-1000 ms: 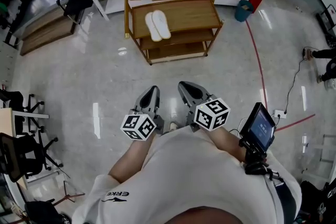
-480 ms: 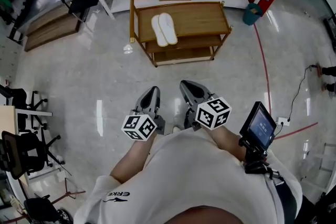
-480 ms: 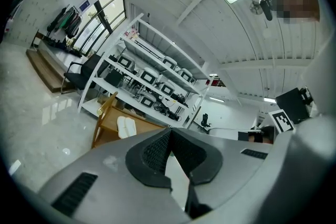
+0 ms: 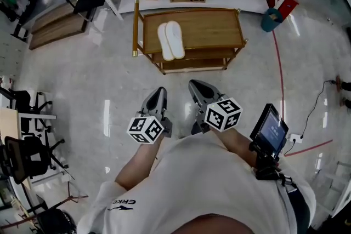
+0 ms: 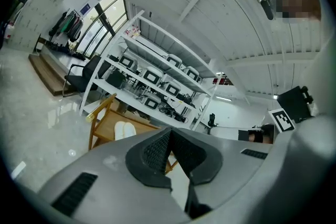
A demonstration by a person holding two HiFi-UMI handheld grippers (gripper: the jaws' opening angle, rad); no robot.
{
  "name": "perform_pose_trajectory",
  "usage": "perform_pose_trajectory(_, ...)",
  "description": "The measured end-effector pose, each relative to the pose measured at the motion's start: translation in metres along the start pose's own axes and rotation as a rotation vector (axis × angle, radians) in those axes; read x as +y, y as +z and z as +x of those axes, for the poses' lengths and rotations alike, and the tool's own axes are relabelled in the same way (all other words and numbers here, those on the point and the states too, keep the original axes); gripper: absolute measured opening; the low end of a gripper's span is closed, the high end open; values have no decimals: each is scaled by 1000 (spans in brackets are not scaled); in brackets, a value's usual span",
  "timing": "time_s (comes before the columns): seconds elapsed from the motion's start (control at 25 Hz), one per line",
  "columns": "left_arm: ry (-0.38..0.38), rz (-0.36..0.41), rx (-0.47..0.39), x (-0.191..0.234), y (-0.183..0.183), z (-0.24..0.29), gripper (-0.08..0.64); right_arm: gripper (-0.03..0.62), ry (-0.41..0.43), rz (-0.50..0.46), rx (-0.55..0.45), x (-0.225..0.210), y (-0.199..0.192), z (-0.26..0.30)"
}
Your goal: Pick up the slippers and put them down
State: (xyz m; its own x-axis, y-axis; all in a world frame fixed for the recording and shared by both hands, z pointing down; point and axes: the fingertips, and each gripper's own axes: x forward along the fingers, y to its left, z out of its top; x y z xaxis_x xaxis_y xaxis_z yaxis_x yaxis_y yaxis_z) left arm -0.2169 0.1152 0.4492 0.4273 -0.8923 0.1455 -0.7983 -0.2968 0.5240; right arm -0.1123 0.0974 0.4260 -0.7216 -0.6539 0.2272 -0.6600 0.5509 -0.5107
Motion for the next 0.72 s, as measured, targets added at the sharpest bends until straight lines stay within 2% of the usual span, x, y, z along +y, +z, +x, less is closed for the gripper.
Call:
perform_pose_trajectory(0.4, 66, 23, 8, -3, 2, 67, 4, 6, 44, 53, 10, -65, 30, 21)
perform_pose_trajectory(0.72, 113, 9, 52, 12, -3, 96, 5, 6, 22, 128, 53, -101, 27, 40)
